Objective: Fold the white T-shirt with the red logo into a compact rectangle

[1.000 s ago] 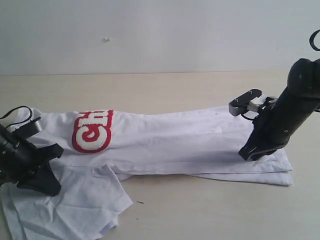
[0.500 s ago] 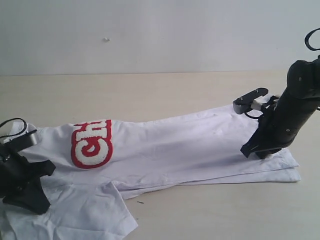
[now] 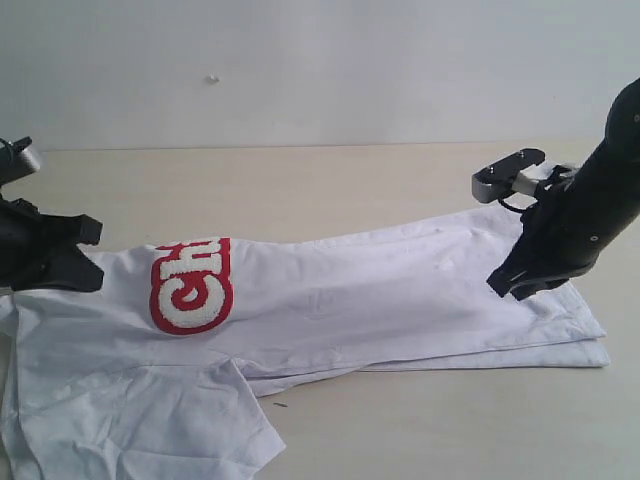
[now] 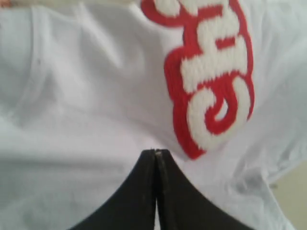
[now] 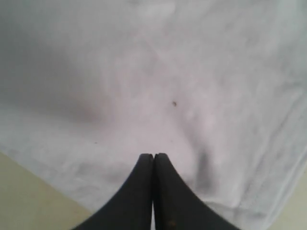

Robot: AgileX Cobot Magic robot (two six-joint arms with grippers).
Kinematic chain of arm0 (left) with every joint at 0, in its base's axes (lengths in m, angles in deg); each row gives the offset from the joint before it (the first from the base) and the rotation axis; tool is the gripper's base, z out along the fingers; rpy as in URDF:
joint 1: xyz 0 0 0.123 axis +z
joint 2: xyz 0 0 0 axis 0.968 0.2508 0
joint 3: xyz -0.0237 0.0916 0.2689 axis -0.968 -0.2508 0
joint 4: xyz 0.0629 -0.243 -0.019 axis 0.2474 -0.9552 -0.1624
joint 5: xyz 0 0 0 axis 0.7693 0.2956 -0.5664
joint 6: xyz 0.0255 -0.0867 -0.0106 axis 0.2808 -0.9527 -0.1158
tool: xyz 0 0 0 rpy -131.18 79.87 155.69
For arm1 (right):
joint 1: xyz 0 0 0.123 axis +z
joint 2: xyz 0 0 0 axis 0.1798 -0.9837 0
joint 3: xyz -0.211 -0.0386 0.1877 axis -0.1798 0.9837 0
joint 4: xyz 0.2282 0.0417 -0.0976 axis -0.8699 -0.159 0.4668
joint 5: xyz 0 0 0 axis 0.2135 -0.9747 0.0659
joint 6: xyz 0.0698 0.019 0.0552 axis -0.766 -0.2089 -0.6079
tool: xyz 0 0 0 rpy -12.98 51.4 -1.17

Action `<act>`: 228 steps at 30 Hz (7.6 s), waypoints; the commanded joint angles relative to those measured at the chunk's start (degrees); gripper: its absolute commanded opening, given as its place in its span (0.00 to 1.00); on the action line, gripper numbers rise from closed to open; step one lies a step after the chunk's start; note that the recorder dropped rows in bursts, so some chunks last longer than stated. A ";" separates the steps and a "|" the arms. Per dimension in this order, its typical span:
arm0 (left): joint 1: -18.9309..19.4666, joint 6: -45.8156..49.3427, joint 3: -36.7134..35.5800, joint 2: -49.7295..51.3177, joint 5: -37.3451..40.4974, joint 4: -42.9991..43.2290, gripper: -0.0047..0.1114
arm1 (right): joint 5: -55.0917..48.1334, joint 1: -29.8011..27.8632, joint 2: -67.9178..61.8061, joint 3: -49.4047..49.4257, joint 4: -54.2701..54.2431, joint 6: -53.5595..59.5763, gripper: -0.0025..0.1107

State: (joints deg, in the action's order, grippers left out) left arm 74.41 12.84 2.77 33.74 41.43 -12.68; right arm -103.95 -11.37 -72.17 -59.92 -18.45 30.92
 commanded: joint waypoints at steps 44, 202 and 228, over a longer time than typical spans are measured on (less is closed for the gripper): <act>-0.03 21.93 8.15 21.37 -35.95 -22.61 0.36 | 31.71 -3.06 -14.26 0.15 -3.60 -15.62 0.02; -9.67 18.04 -1.68 11.71 -12.02 -32.21 0.04 | 2.77 -2.95 7.53 0.15 -0.42 -7.89 0.02; -12.14 22.97 10.48 18.96 -17.44 -38.27 0.04 | 3.49 -2.95 7.53 0.15 -0.83 -7.89 0.02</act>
State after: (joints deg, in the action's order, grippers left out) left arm 62.56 35.30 12.00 50.75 22.18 -50.64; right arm -101.09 -13.99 -65.23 -59.93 -19.04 22.65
